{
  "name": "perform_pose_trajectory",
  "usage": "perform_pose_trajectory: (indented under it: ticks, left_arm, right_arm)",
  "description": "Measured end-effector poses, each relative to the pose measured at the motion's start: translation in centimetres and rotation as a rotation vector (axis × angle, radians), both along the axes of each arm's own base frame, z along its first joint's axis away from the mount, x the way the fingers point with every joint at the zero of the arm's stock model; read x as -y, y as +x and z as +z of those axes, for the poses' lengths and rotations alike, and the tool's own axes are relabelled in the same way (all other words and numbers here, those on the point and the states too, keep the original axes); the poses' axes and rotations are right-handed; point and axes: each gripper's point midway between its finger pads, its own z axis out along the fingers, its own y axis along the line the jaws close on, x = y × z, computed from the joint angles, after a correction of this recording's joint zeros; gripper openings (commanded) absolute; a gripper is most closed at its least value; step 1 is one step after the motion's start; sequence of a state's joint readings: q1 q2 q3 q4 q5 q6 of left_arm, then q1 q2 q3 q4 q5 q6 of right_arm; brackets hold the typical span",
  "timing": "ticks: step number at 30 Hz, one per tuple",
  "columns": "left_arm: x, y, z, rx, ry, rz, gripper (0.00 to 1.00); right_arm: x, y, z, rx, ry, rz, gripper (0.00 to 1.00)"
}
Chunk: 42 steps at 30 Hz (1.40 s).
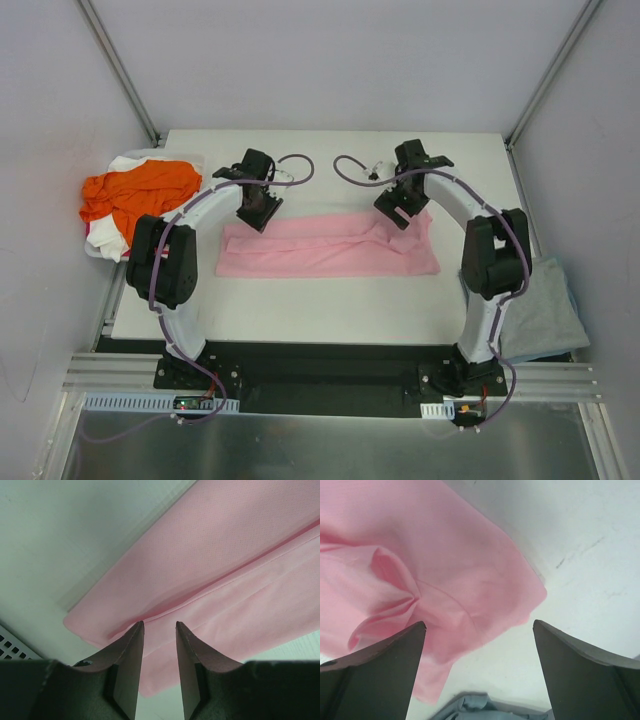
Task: Fold and stack the t-shirts
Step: Fold the tshirt
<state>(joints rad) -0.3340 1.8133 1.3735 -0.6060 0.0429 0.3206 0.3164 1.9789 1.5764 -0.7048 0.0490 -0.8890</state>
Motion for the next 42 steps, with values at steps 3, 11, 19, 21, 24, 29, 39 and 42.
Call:
perform_pose_trajectory:
  ticks: [3, 11, 19, 21, 24, 29, 39, 42]
  left_arm:
    - [0.0, 0.0, 0.1, 0.002, -0.002, -0.001, 0.34]
    - [-0.1, 0.8, 0.3, 0.036, 0.000, 0.004, 0.39]
    - [-3.6, 2.0, 0.0, 0.049, 0.006, 0.095, 0.38]
    - [-4.4, 2.0, -0.2, 0.046, 0.012, 0.114, 0.38]
    - [-4.8, 1.9, -0.5, 0.039, 0.017, 0.121, 0.38]
    - [-4.8, 1.9, -0.6, 0.042, 0.016, 0.121, 0.38]
    - [-5.1, 2.0, -0.6, 0.044, 0.015, 0.131, 0.37]
    - [-5.3, 2.1, -0.6, 0.045, 0.015, 0.136, 0.37]
  right_arm:
    - [-0.2, -0.9, 2.5, 0.041, 0.020, -0.005, 0.88]
    - [-4.6, -4.1, 6.4, 0.096, 0.042, 0.082, 0.78]
    - [-6.7, -6.1, 2.8, 0.001, 0.000, 0.138, 0.74]
    - [-6.4, -6.1, 2.0, -0.017, -0.013, 0.132, 0.73]
    - [-6.2, -6.0, 1.2, -0.031, -0.024, 0.128, 0.73]
    - [-6.3, -5.6, 0.3, -0.034, -0.031, 0.135, 0.69]
    - [-6.8, -4.5, -1.6, -0.058, -0.044, 0.151, 0.63]
    - [-7.1, -3.6, -1.6, -0.046, -0.030, 0.151, 0.62]
